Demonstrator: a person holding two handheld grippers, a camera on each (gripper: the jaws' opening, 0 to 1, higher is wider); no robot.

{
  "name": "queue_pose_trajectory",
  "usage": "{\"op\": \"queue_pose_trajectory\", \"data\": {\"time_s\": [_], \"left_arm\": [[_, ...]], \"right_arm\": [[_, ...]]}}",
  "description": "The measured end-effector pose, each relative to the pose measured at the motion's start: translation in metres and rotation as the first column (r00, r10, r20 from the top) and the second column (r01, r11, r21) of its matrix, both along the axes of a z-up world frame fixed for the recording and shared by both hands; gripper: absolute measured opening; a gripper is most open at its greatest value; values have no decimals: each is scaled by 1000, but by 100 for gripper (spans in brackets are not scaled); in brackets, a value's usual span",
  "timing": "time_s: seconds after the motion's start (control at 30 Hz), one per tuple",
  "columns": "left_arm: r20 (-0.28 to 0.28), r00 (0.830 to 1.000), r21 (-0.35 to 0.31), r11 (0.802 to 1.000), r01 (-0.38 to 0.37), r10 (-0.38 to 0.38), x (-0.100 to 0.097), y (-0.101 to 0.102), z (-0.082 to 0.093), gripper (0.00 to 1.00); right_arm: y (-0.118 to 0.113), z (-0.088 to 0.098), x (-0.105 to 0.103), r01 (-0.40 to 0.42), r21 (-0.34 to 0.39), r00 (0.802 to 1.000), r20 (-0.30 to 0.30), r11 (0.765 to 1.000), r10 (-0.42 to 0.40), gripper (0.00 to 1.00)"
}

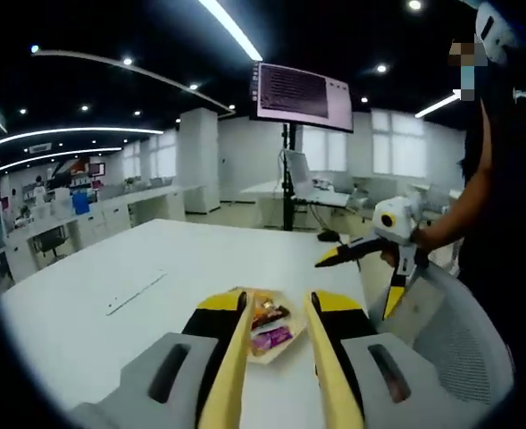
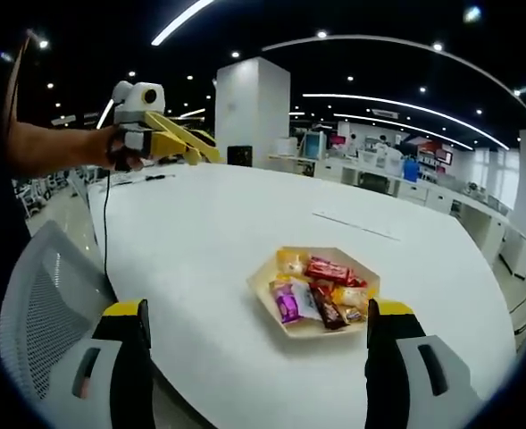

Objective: Place the target food into the container with the food tongs after gripping and lifting it, then release it inside without dropping or visibly crushing the food.

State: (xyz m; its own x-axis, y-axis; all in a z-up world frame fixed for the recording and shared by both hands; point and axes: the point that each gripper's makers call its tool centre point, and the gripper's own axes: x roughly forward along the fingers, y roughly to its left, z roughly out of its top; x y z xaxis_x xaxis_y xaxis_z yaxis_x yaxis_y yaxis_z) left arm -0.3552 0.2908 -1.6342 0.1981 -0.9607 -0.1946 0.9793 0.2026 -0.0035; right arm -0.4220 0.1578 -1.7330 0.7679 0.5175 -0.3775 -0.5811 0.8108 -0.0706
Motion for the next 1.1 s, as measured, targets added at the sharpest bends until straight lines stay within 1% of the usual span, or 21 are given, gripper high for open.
{"op": "queue_pose_trajectory", "data": {"time_s": [0.07,0.13,0.27,0.33,0.47,0.53,0.57,0.6,0.63,0.67,0.7,0.73,0.77,0.83,0.87,0.9,0.93,0.97,1.03,1.07,1.1], "left_arm": [[-12,1000,-8,1000,12,-12,-4,1,-2,25],[-7,1000,4,1000,27,-27,-9,0,-6,25],[-12,999,11,999,35,-35,-14,3,-8,25],[-15,999,4,1000,30,-30,-14,6,-7,25],[-18,999,-8,999,33,-34,-17,7,-2,25],[-17,999,-13,999,47,-47,-21,7,0,25],[-18,998,-18,998,54,-54,-23,6,1,25],[-16,998,-20,998,59,-59,-24,6,2,25],[-17,998,-23,998,63,-64,-26,5,2,25],[-18,997,-35,996,81,-81,-29,4,5,25],[-15,995,-39,995,96,-97,-33,3,7,25],[-14,995,-38,994,101,-102,-36,2,8,25],[-32,991,-56,991,125,-127,-42,1,12,25],[-29,989,-81,986,144,-147,-46,-1,18,24],[-22,989,-74,987,144,-146,-48,-2,20,24],[-17,989,-71,987,148,-149,-48,-2,21,24],[-13,989,-67,987,148,-150,-49,-3,22,24],[-14,989,-68,987,148,-150,-50,-3,23,24],[-16,987,-75,985,158,-160,-53,-4,25,24],[-15,986,-75,984,162,-163,-53,-4,25,24],[-13,986,-72,984,165,-166,-54,-4,25,24]], "right_arm": [[3,1,-1,-20,-5,1000,3,1000,20,99],[3,0,-2,-32,-24,999,7,999,32,99],[1,6,-1,-39,13,999,-4,999,39,100],[1,9,-1,-42,15,999,3,999,42,100],[5,28,3,-67,37,997,27,997,66,99],[12,46,8,-93,73,995,51,993,89,99],[19,57,9,-136,101,990,51,986,131,97],[22,63,10,-154,103,987,57,983,149,95],[28,71,11,-187,107,981,68,976,181,95],[43,73,2,-292,123,956,23,948,292,92],[49,72,-2,-332,114,942,-17,936,336,89],[56,79,-2,-374,81,927,3,924,375,89],[62,87,-1,-398,77,917,30,914,397,88],[72,101,-5,-454,101,891,30,886,453,83],[73,107,-1,-460,79,888,45,884,458,81],[76,111,0,-478,64,878,62,876,474,80],[80,116,0,-498,72,867,60,864,494,77],[81,118,0,-501,75,865,60,862,498,75],[89,131,1,-530,86,847,92,844,523,70],[91,133,2,-535,81,844,96,841,528,69],[94,133,6,-536,48,842,107,843,530,69]]}}
